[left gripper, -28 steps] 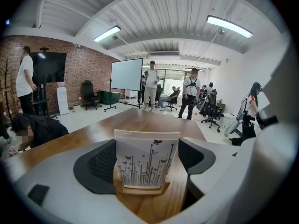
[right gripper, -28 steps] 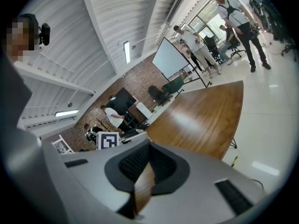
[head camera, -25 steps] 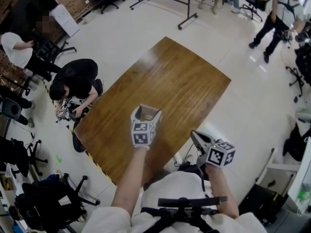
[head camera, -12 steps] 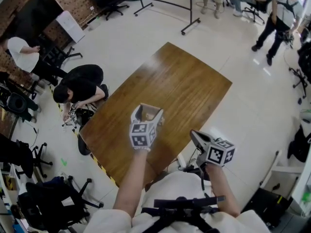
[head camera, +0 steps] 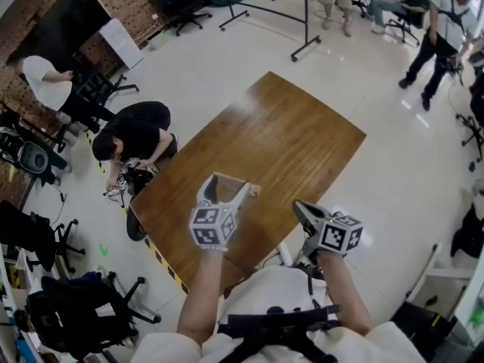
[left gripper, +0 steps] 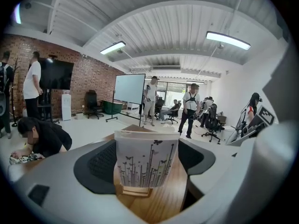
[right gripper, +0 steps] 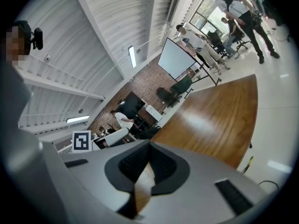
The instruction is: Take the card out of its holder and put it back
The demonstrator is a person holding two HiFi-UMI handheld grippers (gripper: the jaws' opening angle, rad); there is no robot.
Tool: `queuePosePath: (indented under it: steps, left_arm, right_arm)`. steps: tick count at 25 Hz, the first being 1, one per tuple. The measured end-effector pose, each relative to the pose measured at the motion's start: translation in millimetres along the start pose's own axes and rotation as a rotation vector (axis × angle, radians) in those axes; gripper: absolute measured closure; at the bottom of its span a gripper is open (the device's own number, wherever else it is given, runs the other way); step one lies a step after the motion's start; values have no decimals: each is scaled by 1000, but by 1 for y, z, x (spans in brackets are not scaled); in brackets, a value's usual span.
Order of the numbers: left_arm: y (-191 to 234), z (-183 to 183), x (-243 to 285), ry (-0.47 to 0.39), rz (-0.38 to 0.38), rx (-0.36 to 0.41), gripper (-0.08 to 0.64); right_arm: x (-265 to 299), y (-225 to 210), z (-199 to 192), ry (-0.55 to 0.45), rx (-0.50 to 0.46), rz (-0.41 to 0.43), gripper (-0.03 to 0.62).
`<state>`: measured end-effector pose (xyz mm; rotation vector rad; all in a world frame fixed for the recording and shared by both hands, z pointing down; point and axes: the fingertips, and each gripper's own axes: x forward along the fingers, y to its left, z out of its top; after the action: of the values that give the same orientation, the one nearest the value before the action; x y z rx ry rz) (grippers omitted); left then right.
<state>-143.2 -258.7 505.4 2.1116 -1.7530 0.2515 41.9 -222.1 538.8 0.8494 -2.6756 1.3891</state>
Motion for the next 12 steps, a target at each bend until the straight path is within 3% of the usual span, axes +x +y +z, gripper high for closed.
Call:
queuePosePath:
  steps: [12]
  left_arm:
    - [13,20,-49,-53,46,-53,144]
  right_arm:
    - [11,20,-2,30,-74,8,588]
